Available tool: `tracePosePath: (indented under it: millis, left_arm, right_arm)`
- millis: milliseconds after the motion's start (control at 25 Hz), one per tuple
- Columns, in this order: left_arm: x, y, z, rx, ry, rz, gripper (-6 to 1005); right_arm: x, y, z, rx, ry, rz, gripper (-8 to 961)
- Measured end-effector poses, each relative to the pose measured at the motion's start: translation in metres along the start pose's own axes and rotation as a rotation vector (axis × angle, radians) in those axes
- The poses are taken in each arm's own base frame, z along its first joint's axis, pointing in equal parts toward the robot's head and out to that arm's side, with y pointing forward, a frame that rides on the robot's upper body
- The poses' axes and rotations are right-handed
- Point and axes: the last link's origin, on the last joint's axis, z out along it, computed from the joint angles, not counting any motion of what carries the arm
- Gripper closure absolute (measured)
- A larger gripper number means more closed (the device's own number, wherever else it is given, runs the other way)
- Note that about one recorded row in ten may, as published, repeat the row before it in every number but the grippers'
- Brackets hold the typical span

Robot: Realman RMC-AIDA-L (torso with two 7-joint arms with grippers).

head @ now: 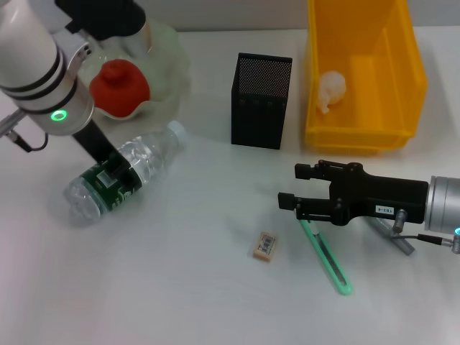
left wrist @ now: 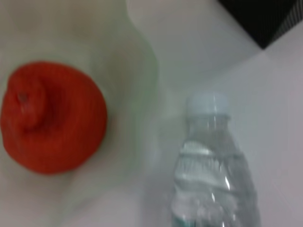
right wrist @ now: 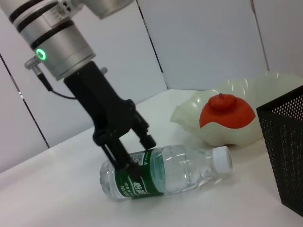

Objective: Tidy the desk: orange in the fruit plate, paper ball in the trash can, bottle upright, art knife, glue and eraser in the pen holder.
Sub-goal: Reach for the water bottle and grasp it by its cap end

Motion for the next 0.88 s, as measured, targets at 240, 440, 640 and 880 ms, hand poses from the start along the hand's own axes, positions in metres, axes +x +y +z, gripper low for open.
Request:
tracePosePath:
  millis: [240,440,640,880]
  left_arm:
    - [0.023,0.003,-0.005,0.025,0.062,0.042,189]
    - [0.040,0.017,-0.003,0.046,0.084,0.118,190]
    - [0.050,0.021,0.000,0.054,0.096,0.131,191]
    - [0.053,0.018,0.008,0.063,0.105,0.122,193]
  right_arm:
    - [0.000,0.000,0.001,-0.002,-0.001,0.000,180]
    - [0.001,0.001,0.000,-0.002,-0.001,0.004,180]
    - [0.001,0.001,0.000,-0.003,-0.002,0.006,180]
    - [0.001,0.001,0.000,-0.004,-0.001,0.005,180]
